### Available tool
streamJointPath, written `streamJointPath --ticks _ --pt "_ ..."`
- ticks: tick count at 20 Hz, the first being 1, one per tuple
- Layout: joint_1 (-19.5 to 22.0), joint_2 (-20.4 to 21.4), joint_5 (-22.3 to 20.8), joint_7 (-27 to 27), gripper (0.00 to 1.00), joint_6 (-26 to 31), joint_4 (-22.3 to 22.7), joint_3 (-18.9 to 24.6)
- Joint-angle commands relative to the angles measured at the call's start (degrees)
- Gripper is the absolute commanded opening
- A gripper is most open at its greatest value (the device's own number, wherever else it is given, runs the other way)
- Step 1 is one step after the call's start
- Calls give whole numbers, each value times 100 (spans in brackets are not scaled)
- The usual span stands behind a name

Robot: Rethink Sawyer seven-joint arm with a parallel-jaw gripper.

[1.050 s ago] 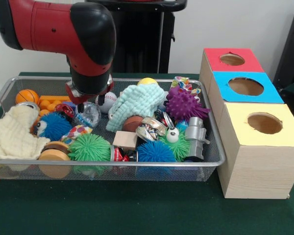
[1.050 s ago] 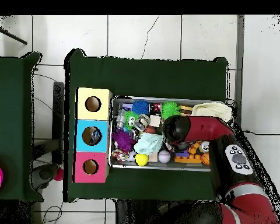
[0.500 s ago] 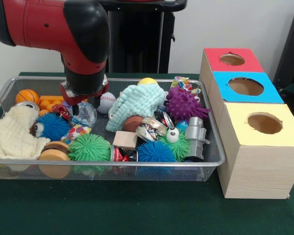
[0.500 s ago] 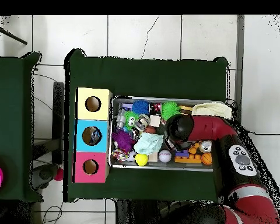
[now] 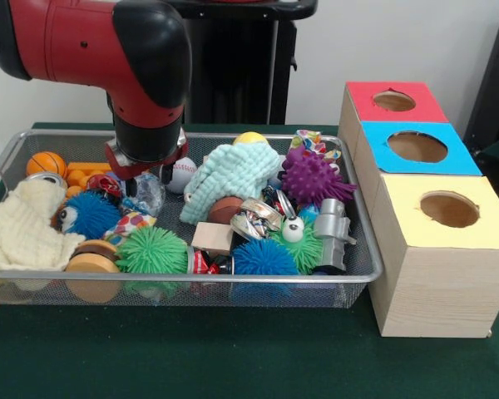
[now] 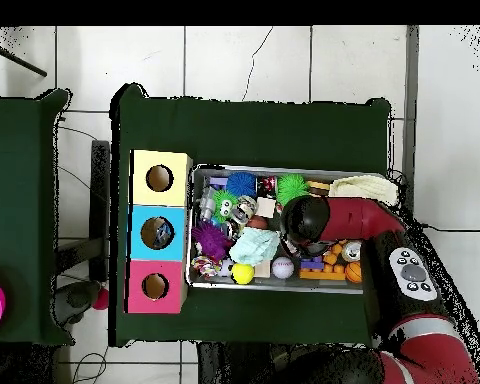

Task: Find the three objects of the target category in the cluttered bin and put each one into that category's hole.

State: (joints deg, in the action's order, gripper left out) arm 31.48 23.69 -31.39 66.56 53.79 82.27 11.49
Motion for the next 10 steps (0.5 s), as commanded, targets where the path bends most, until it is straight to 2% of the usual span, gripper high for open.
streamJointPath --ticks 1,5,10 --pt "-14 -325 -131 440 100 -452 -204 64" --pt "4 -549 -244 476 100 -604 -283 5" --pt "-64 -592 -423 494 100 -697 -365 -112"
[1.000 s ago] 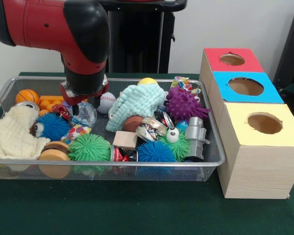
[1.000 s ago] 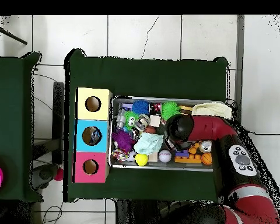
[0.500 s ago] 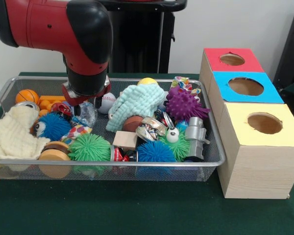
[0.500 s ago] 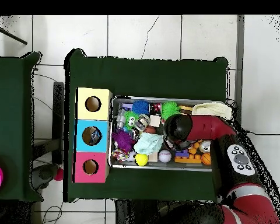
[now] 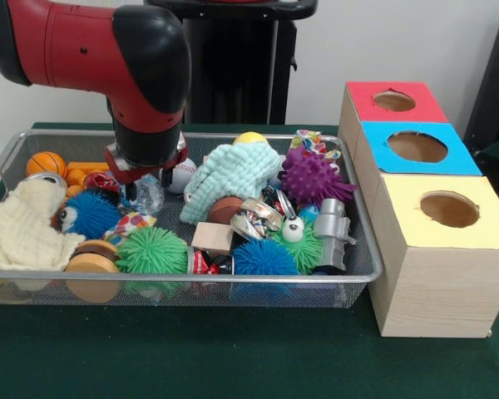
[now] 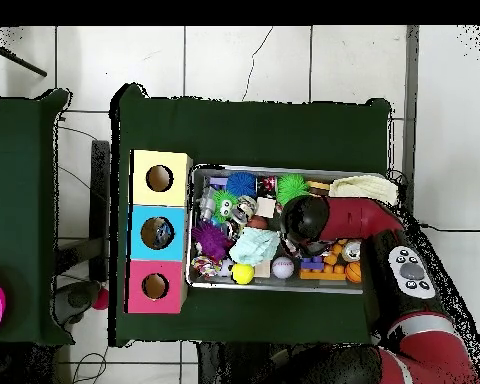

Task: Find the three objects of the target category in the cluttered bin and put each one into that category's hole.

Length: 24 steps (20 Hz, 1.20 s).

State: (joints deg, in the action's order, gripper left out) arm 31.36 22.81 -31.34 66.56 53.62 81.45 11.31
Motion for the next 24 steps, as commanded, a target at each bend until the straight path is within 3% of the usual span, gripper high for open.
streamJointPath --ticks 1,7,24 --pt "-30 -544 -391 594 100 -757 -290 -105" --pt "58 -853 -272 720 100 -661 -331 -180" --pt "-45 -921 -182 977 100 -660 -404 -454"
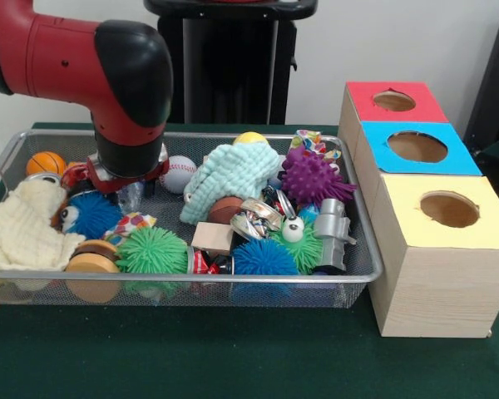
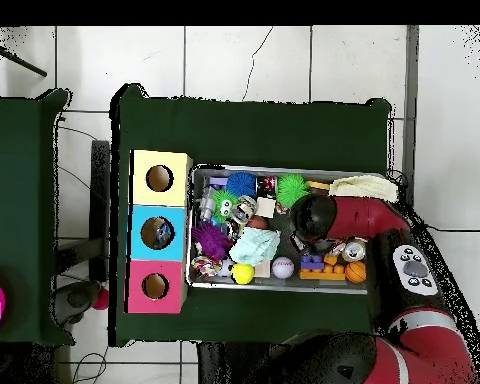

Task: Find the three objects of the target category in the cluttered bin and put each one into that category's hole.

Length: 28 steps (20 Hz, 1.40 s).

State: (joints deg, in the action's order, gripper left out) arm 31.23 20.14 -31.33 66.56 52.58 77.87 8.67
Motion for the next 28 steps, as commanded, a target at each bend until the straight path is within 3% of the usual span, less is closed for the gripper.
streamJointPath --ticks 1,12,23,28 --pt "-78 -592 -204 1011 100 -543 -23 -247" --pt "-66 -673 136 1151 100 -640 288 -531" --pt "-277 -545 295 883 100 168 313 -855" --pt "-312 -521 360 842 100 277 326 -934"
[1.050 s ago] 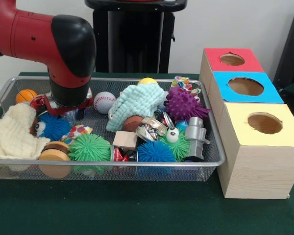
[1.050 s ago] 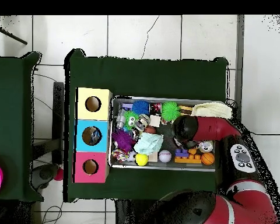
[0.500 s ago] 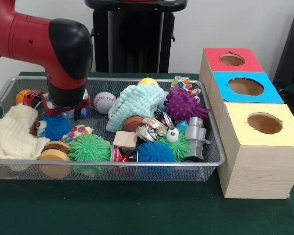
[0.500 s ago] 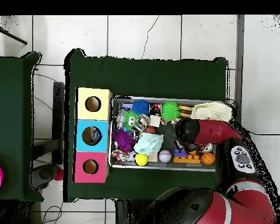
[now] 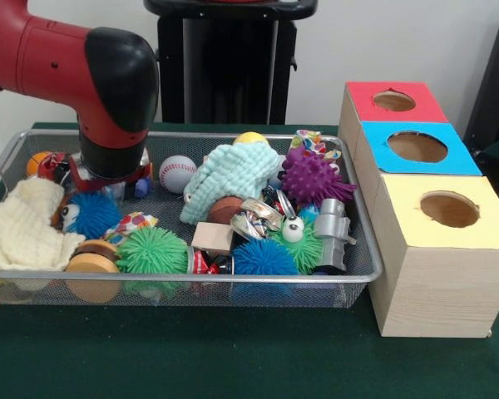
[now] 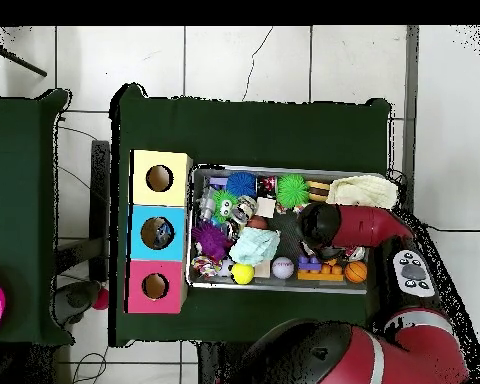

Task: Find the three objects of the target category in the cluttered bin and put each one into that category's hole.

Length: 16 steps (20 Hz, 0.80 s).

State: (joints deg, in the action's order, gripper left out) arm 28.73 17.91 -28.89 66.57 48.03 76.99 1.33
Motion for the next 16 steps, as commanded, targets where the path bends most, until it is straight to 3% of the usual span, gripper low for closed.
streamJointPath --ticks 1,9,10,16 --pt "-63 -297 127 814 100 759 420 -215" --pt "-62 -297 219 607 100 736 468 -247" --pt "-67 -303 220 571 0 766 459 -255" --pt "-49 -257 414 563 0 760 515 -177"
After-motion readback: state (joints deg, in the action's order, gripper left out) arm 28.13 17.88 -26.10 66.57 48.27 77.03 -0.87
